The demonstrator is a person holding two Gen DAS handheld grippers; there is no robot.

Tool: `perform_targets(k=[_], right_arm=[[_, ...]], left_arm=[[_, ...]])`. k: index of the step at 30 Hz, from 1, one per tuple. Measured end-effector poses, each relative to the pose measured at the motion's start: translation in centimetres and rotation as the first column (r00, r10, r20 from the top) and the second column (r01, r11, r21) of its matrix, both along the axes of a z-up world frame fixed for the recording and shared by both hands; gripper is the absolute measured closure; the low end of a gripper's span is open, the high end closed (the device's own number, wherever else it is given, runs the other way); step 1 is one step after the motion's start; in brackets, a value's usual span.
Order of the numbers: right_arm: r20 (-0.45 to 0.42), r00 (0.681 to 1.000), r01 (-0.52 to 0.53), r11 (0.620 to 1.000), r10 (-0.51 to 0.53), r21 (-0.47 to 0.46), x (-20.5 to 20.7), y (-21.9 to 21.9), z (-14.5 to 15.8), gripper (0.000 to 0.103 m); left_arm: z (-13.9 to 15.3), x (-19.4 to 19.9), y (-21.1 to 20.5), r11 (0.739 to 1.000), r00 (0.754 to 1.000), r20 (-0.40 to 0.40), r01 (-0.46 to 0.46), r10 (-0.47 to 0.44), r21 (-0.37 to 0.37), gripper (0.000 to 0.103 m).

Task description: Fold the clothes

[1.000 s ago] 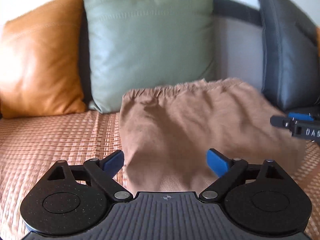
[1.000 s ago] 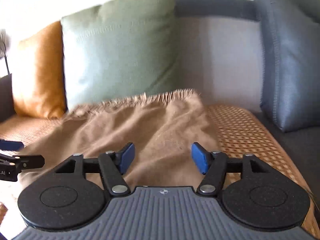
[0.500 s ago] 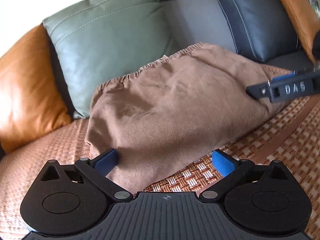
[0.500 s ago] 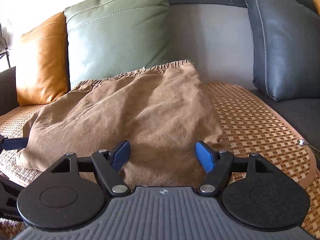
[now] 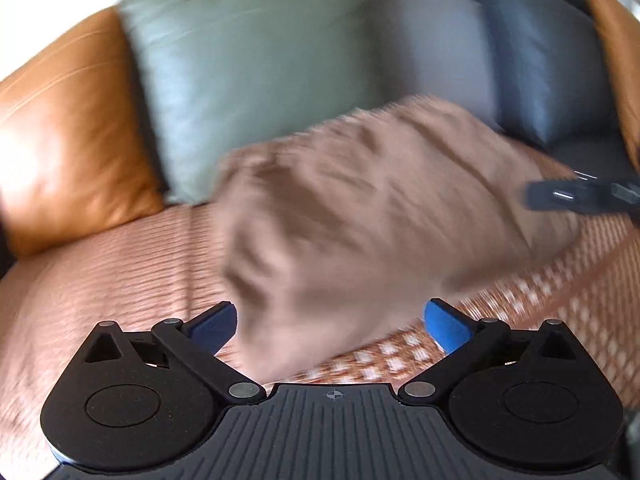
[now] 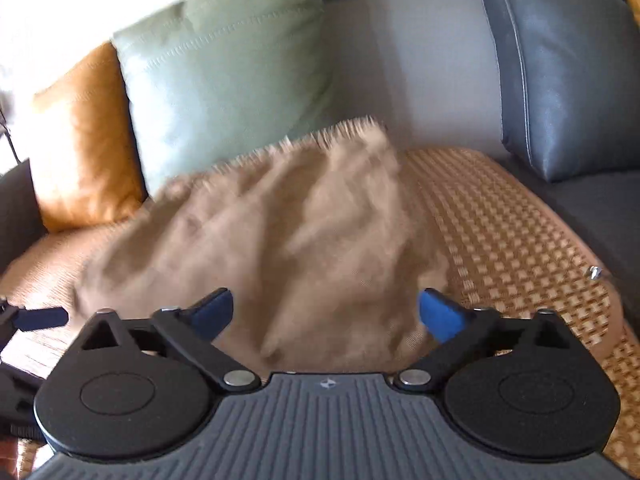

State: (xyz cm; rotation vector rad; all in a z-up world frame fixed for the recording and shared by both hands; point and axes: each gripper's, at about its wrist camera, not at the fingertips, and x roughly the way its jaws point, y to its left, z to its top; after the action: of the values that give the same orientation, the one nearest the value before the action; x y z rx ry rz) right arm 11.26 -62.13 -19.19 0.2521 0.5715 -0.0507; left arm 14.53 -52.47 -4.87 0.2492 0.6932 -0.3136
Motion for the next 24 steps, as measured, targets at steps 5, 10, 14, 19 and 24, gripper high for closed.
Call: perform_targets(k=[5,10,14,19,24], right_arm=[[0.025,0.996,-0.083,0.996,0.083,-0.011,-4.0,2.0,5.7,0.001],[0.019,0.991,-0.131,0.986,0.133,-0.1,-8.0,3.8,10.2,0.001],[0.012,0.989,-0.147,0.982,0.149,-0.115,-10.5,4.2,12.5,0.001],[-0.015,0.987,-0.159,0.979,0.159,-0.131,-12.6,4.6,13.5,0.001],[-0.041,0.982,-0.188,0.97,0.184,-0.156,-13.6,5.2,13.6,0.001]], left_arm=[[4.3,-2.8,1.7,0.998,0.998,-0.001,-0.058,0.058,-0.031,0.0],[7.1,-6.4,2.7,0.994,0.999,0.031,-0.032,0.036,-0.108,0.0],[8.6,-8.4,3.1,0.987,0.998,0.016,-0.054,0.057,-0.152,0.0],[9.6,-10.1,3.2,0.982,0.996,0.007,-0.082,0.084,-0.17,0.0],[10.1,-11.4,3.4,0.98,0.994,0.005,-0.109,0.112,-0.166,0.0]])
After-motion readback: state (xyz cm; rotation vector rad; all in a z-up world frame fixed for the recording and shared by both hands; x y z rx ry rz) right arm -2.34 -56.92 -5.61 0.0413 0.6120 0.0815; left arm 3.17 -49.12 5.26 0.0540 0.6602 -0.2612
